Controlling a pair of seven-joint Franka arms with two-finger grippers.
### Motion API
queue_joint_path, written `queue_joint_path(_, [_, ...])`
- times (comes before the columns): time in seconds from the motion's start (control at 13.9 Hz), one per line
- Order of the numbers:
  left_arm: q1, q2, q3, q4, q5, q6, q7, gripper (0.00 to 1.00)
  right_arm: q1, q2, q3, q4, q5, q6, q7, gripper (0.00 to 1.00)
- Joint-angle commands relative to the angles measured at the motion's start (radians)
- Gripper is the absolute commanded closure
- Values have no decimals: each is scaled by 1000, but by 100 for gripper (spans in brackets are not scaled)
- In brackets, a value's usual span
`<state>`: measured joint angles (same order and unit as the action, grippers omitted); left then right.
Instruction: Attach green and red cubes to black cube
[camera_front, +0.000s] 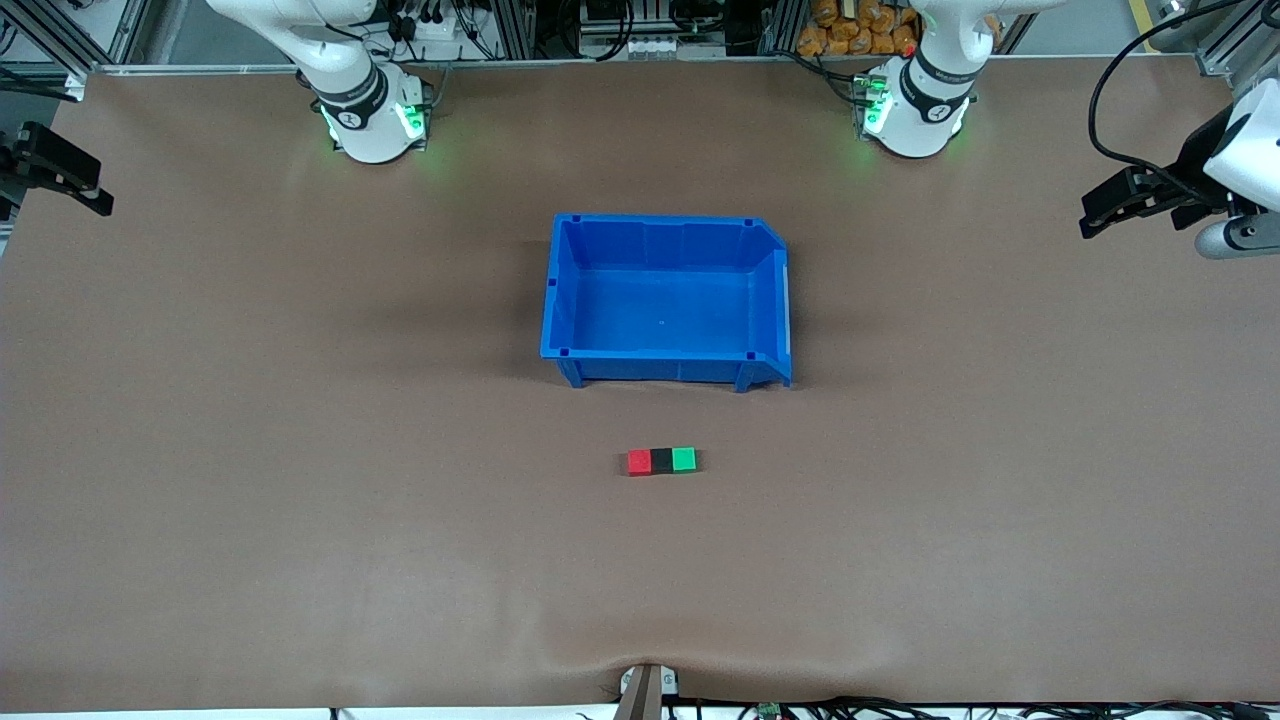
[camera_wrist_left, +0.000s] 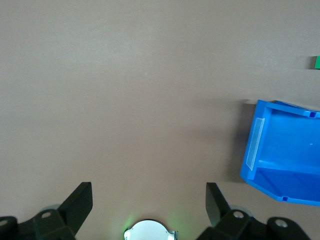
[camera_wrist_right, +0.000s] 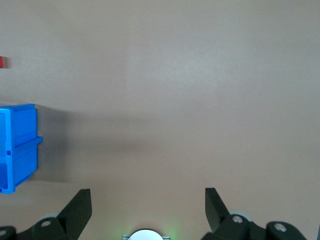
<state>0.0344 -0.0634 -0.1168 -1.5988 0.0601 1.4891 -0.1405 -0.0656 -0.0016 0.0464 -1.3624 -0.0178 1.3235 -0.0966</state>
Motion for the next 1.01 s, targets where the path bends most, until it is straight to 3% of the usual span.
queue_joint_path(0.0, [10,-13,-4,-6,-8,-9,15,0,9,-41,-3,-47,-16,10,-44,0])
queue_joint_path(0.94, [10,-16,-6,-3,-8,-10,10,0,27,-40,-36,-44,-14,26,-48,0])
